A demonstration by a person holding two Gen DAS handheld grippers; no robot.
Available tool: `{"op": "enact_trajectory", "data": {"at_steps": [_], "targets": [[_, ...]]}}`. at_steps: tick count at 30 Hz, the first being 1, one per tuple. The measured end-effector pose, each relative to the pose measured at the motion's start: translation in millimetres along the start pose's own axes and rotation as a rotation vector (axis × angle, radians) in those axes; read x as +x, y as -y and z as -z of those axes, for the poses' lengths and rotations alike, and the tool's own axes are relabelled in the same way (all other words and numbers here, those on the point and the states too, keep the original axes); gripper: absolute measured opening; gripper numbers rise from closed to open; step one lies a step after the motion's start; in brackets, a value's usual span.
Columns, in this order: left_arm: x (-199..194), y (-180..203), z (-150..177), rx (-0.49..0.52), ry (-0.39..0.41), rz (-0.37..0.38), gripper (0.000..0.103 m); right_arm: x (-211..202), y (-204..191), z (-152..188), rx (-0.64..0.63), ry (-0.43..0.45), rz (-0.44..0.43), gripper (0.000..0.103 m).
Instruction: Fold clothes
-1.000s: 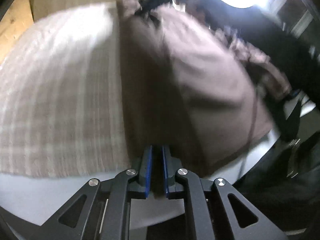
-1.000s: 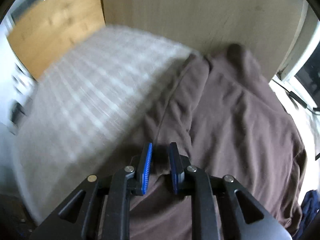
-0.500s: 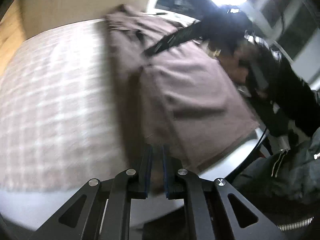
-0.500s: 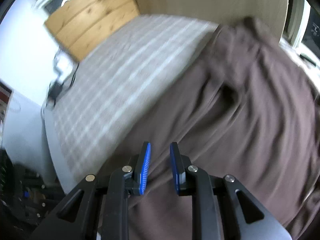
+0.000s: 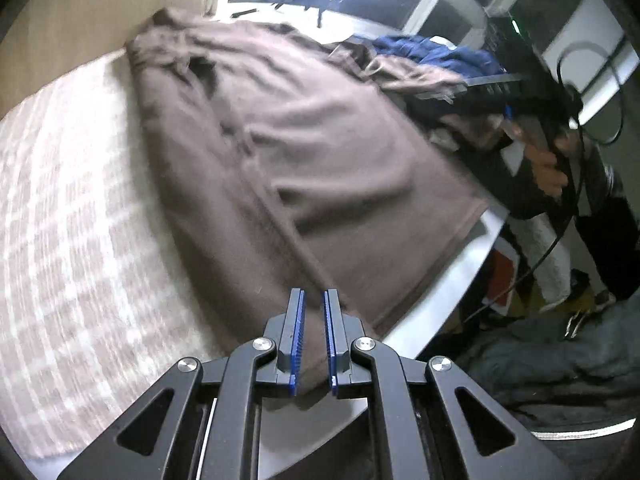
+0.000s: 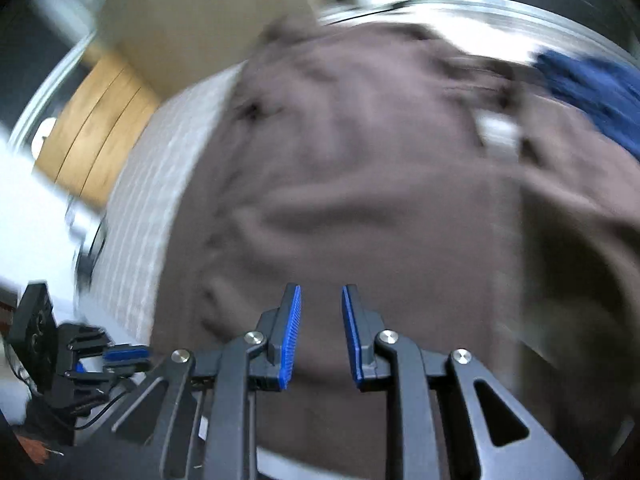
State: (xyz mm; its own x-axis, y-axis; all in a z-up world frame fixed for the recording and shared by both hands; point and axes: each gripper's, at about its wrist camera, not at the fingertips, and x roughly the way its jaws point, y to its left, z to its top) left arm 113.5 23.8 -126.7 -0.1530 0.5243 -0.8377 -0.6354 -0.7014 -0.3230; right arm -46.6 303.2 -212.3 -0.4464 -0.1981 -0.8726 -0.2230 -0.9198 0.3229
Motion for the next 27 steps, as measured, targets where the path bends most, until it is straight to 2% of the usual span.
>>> {"op": "enact_trajectory", "data": {"at_steps": [4, 6, 7, 8, 10, 12, 16, 18, 20, 23, 25, 27], "targets": [[5.2, 18.7, -21.5, 0.072, 0.018, 0.054, 0.011, -70.9, 60.5, 17.2, 0.130, 0.112, 0.169, 0.023], [13.8, 34.6, -30.1, 0.105, 0.014, 0.068, 0.013, -104.1, 86.0, 21.9, 0.176, 0.161, 0.191, 0.026], [18.2, 42.6, -34.5, 0.121, 0.012, 0.075, 0.013, -116.1, 95.1, 25.6, 0.187, 0.183, 0.200, 0.033], [24.2, 52.0, -40.5, 0.133, 0.014, 0.092, 0.013, -122.4, 101.6, 26.7, 0.184, 0.192, 0.215, 0.039], [34.3, 68.7, -50.2, 0.151, 0.017, 0.109, 0.013, -130.2, 111.0, 26.6, 0.159, 0.194, 0.261, 0.040], [44.5, 83.3, -60.9, 0.159, 0.021, 0.109, 0.013, -127.0, 117.6, 25.6, 0.124, 0.169, 0.270, 0.040], [63.4, 106.8, -85.3, 0.131, 0.032, 0.105, 0.013, -111.9, 143.8, 20.3, 0.054, 0.098, 0.253, 0.040], [75.1, 121.0, -102.2, 0.092, 0.041, 0.125, 0.013, -107.6, 161.1, 15.2, 0.042, 0.067, 0.153, 0.040], [87.0, 141.5, -114.5, 0.104, 0.056, 0.124, 0.017, -103.3, 169.3, 10.9, 0.002, 0.029, 0.084, 0.040], [108.5, 169.3, -132.6, 0.105, 0.065, 0.128, 0.018, -94.2, 171.8, 3.6, -0.108, -0.019, 0.086, 0.040], [123.9, 186.8, -144.5, 0.101, 0.068, 0.134, 0.018, -88.7, 170.1, 0.3, -0.155, -0.036, 0.050, 0.040], [132.3, 192.8, -150.9, 0.094, 0.060, 0.123, 0.018, -83.5, 166.9, -2.7, -0.202, -0.053, 0.011, 0.013]]}}
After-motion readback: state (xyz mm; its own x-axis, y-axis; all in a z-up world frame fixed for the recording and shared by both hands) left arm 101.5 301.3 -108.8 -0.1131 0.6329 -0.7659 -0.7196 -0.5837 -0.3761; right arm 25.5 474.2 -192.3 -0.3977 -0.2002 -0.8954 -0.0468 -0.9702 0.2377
